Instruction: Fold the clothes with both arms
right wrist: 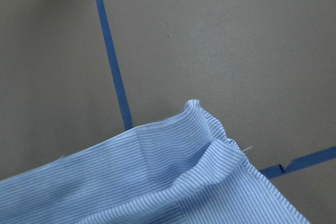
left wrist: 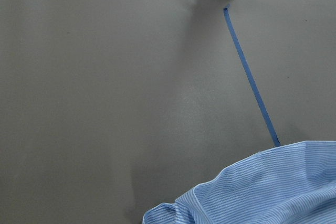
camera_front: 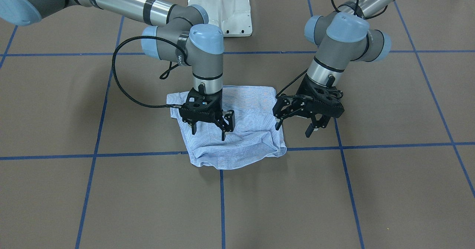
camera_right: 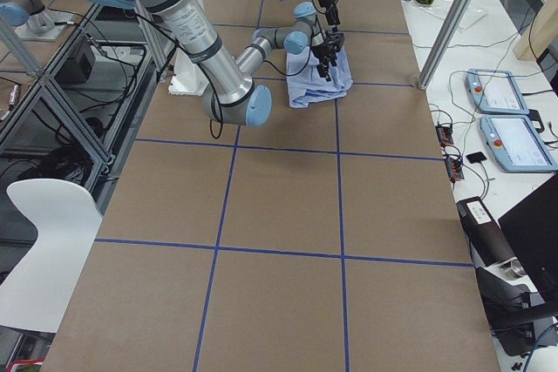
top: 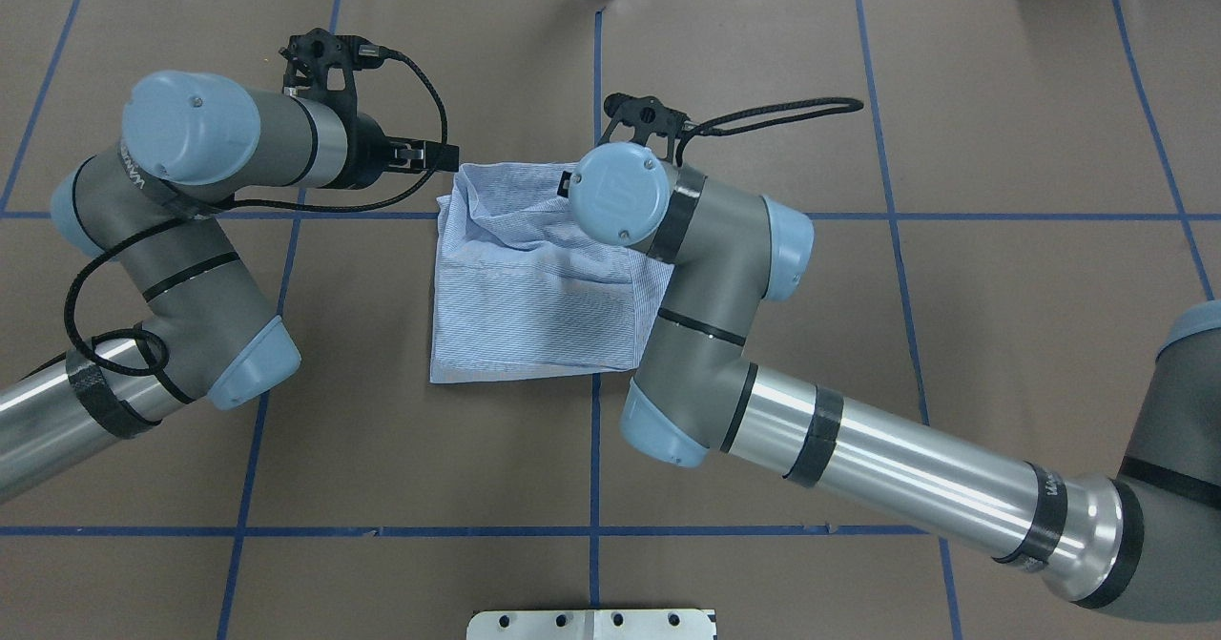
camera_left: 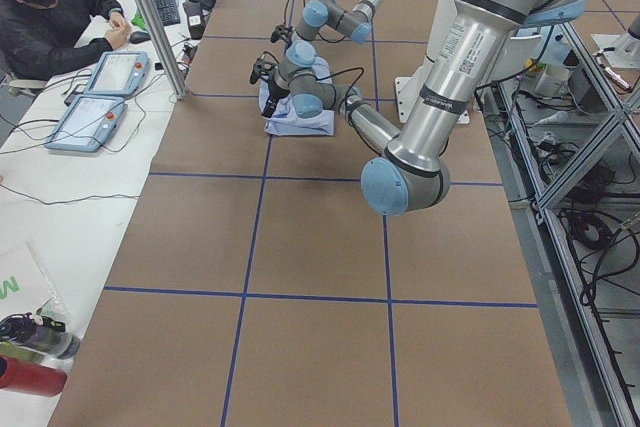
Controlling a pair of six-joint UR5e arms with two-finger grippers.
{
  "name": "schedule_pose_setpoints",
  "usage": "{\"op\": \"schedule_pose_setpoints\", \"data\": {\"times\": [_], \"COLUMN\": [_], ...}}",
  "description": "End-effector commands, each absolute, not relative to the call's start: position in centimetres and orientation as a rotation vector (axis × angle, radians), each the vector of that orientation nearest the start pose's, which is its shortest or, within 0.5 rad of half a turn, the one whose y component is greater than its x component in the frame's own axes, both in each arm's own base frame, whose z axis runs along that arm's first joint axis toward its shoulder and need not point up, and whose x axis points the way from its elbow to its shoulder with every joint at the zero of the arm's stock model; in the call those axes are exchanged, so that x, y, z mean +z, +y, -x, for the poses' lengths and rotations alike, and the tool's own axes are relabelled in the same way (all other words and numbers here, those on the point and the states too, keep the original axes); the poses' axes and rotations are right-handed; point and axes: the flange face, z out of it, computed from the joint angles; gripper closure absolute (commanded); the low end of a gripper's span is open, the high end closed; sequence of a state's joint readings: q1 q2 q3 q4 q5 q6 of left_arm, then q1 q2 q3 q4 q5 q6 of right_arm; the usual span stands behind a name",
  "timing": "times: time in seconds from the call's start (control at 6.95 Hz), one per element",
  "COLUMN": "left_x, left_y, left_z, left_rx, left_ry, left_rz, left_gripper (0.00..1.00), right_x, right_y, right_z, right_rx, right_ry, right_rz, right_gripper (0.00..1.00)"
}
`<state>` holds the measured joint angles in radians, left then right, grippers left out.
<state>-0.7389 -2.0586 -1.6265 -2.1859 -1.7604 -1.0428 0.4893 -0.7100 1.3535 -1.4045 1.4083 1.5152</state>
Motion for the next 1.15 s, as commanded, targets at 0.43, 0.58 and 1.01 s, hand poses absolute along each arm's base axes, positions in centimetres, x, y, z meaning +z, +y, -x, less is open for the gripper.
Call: {"op": "schedule_pose_setpoints", "data": {"times": [0.43,0.58,1.01], "left_x": [28.2,28.6,28.8], "left_y": [-51.5,-50.9,-50.7], "left_z": [-37.6,-36.0,-35.1], "left_rx": [-0.063,-0.032,-0.032], "left_ry": [1.06,1.053,1.058], "left_rz": [-0.547,-0.563,-0.56], "left_gripper": [0.0,0.0,0.0], "right_x": [21.3,21.6,21.6], "right_y": [-51.7,-53.6,-57.4], "right_z": [66.7,66.4,65.1], "right_rx": [0.348,0.368,0.411], "right_ry": [-0.544,-0.519,-0.515], "right_rz": [-0.547,-0.55,-0.558], "right_gripper": [0.08,0.09,0.11]}}
